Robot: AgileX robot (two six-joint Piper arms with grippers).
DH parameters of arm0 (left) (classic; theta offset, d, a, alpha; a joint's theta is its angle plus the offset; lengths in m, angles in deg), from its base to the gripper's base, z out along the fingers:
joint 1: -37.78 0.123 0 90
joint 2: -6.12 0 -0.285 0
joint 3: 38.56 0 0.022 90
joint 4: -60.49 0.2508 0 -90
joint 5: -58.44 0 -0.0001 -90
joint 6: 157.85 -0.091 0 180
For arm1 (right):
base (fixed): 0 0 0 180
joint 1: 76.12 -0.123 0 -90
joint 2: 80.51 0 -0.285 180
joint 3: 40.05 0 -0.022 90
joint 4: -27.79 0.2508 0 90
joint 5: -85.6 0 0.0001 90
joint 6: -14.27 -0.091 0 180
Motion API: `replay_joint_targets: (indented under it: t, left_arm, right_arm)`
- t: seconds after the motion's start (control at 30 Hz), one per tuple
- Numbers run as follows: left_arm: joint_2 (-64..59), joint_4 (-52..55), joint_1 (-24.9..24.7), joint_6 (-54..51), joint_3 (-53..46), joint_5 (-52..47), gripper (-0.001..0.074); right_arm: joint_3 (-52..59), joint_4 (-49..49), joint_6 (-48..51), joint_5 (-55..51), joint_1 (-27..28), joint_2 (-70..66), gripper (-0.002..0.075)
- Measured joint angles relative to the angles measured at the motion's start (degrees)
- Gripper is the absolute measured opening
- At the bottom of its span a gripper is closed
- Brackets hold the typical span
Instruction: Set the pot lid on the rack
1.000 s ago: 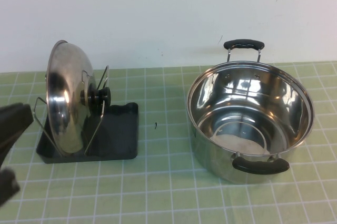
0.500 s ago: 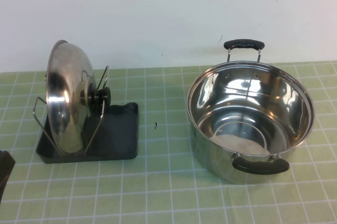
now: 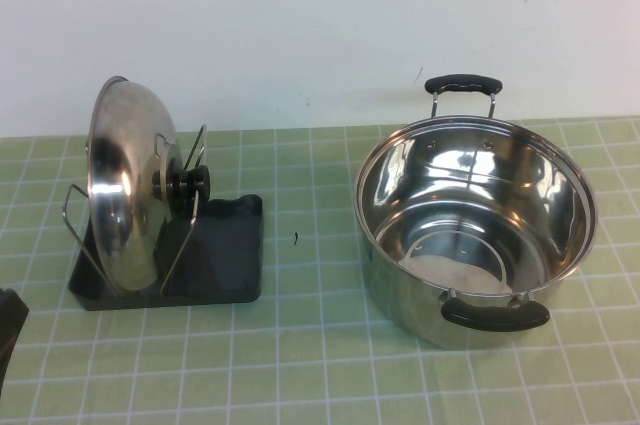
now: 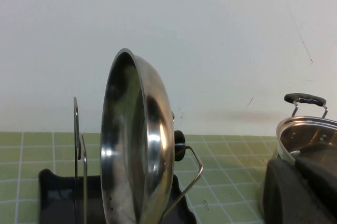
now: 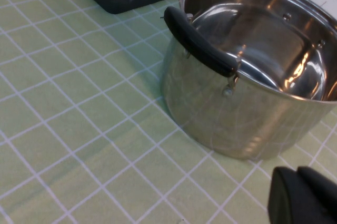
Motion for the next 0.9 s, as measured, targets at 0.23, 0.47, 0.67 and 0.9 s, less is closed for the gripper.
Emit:
replay_joint_targets:
  t: [0.23,0.47,0.67,0.9]
  left_arm:
    - [0.87,0.0,-2.66,0.0,-0.31,0.65,-0.0001]
    - [5.52,10.84,-6.77,0.08,-0.83,11.4,-0.0001]
    - [6.77,48.04,-6.77,20.26,-4.67,18.34,-0.0001]
    - [11.09,67.89,-2.93,53.34,-14.8,17.68,-0.0001]
  right_arm:
    - [0.0,0.0,0.0,0.0,0.0,0.0,-0.0001]
    - [0.0,0.0,0.0,-0.2,0.0,0.0,-0.0001]
    - [0.0,0.0,0.0,-0.28,0.0,0.0,-0.0001]
    - [0.0,0.0,0.0,-0.34,0.0,0.03,-0.0001]
